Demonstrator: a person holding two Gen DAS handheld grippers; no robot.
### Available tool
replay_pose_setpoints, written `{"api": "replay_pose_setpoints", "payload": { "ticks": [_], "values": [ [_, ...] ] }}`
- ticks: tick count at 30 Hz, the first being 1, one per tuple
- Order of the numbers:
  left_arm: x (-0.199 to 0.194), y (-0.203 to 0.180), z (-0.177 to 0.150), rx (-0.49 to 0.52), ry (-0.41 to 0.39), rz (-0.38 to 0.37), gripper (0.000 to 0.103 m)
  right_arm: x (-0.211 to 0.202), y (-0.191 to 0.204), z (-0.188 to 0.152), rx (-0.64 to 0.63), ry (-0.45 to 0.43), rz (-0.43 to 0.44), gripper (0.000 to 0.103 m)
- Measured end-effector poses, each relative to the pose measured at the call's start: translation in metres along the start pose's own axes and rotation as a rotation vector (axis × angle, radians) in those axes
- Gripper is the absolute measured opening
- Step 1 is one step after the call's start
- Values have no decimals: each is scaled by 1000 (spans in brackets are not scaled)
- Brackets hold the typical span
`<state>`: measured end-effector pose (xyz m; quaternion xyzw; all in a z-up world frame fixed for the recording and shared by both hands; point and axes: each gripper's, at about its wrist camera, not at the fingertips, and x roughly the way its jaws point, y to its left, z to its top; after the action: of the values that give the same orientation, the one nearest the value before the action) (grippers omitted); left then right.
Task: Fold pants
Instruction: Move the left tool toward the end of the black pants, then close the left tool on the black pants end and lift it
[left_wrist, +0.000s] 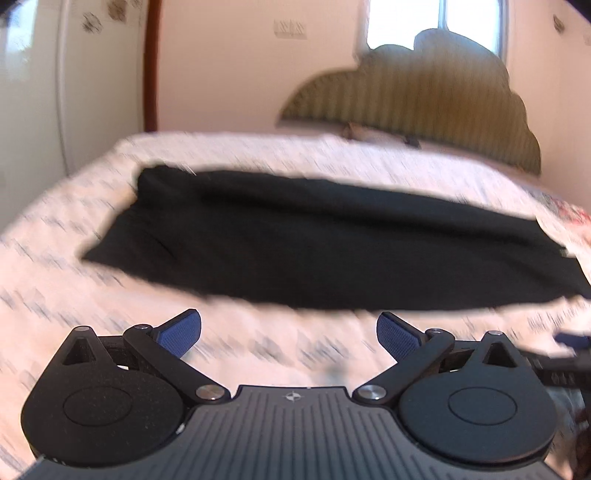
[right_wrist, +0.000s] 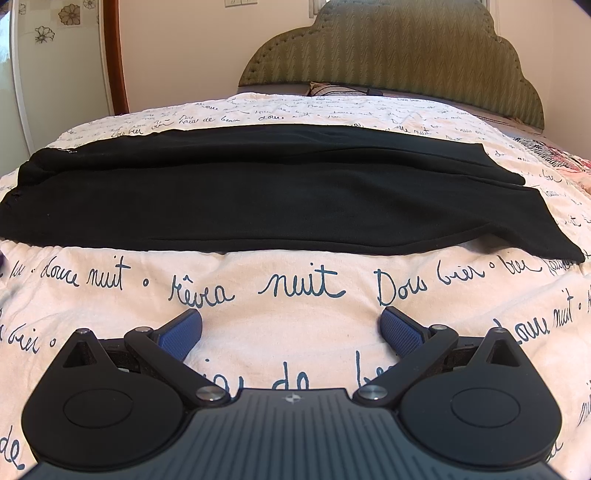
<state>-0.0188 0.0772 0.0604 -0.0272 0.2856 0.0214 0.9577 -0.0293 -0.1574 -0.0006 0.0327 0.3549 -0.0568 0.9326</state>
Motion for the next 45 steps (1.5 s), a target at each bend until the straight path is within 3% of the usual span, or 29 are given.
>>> {"api": "replay_pose_setpoints", "payload": {
  "ticks": [5, 8, 14, 19, 22, 26, 29, 30, 31, 33, 37, 39, 45],
  "values": [
    [19, 72, 67, -71, -51, 16, 103, -2, 2, 2, 0, 0, 1, 103],
    [49, 117, 113, -147, -38, -31, 103, -2, 1, 2, 1, -1, 1, 103],
    [149, 206, 178, -305, 80, -133, 102, 0, 1, 4, 0, 2, 1, 103],
    [237, 264, 191, -518, 204, -241, 102, 0, -1, 3, 3, 3, 4, 103],
    [277, 278, 189, -604, 277, -310, 102, 1, -1, 3, 5, 4, 6, 103],
    [311, 280, 183, -647, 340, -392, 102, 2, -2, 3, 4, 5, 4, 103],
    [323, 273, 184, -605, 342, -395, 99, 2, -2, 3, 4, 5, 4, 103],
    [324, 270, 186, -578, 332, -386, 93, 2, -2, 3, 4, 5, 4, 103],
    [326, 267, 187, -547, 323, -375, 75, 2, -2, 3, 4, 5, 4, 103],
    [332, 259, 189, -480, 343, -335, 58, 2, -2, 3, 4, 5, 4, 103],
    [334, 247, 192, -382, 339, -304, 46, 2, -1, 3, 4, 5, 5, 103],
    [330, 241, 196, -348, 310, -302, 12, 2, -1, 3, 4, 5, 4, 103],
    [288, 213, 209, -165, 138, -316, 7, 3, -2, 6, 3, 9, 3, 103]
  ]
}}
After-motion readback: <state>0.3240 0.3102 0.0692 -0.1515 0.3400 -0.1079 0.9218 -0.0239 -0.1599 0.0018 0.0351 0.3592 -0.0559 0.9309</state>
